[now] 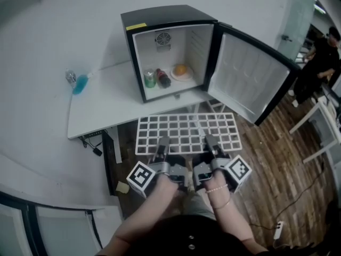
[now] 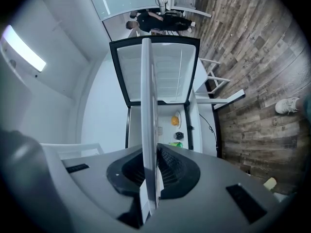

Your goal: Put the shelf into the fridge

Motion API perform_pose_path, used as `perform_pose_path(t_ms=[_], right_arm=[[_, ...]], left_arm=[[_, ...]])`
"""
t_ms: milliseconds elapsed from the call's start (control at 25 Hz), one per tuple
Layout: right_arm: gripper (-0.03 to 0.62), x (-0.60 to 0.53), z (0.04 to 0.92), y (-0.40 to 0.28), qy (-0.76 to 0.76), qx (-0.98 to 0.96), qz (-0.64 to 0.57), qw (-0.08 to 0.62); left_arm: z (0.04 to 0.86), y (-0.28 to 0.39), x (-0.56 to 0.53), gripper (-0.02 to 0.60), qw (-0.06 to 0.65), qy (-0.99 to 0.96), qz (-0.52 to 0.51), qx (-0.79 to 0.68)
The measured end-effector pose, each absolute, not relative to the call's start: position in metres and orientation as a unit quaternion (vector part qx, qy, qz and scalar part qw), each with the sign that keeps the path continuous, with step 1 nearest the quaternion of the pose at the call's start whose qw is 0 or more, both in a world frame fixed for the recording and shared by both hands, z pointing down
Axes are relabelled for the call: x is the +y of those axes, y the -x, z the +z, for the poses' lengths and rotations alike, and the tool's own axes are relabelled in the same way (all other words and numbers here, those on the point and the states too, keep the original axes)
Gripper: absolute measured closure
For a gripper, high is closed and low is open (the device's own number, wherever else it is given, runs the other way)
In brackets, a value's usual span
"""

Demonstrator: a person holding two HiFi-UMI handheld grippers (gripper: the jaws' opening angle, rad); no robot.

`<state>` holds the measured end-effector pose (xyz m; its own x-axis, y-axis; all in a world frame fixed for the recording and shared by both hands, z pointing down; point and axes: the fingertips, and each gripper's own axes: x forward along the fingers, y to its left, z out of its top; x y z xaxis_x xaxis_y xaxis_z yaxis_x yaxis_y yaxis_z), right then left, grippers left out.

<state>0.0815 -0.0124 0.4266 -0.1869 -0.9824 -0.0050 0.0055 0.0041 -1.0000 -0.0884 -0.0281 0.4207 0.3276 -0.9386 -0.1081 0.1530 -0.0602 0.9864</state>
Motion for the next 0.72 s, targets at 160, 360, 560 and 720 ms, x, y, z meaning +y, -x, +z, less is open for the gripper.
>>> perform_pose_path(t_ms=[160, 360, 560, 720], right_arm=[[0.56, -0.044, 0.427, -0.087, 0.442, 0.551, -0.546, 0.45], [0.56, -0.092, 0.425, -0.096, 0.433, 0.557, -0.552, 0.444], [0.56, -0.145, 0.424, -0.104, 0.424, 0.567, -0.557, 0.434], [0.56, -0.193, 0.416, -0.108, 0.419, 0.578, -0.562, 0.418]], left_arm=[[0.42, 0.084, -0.055, 0.548, 0.585, -0.561, -0.466, -0.354], [0.418, 0.075, -0.099, 0.548, 0.575, -0.56, -0.475, -0.36], [0.417, 0.068, -0.145, 0.548, 0.566, -0.555, -0.485, -0.369], [0.411, 0.064, -0.189, 0.548, 0.557, -0.548, -0.496, -0.379]])
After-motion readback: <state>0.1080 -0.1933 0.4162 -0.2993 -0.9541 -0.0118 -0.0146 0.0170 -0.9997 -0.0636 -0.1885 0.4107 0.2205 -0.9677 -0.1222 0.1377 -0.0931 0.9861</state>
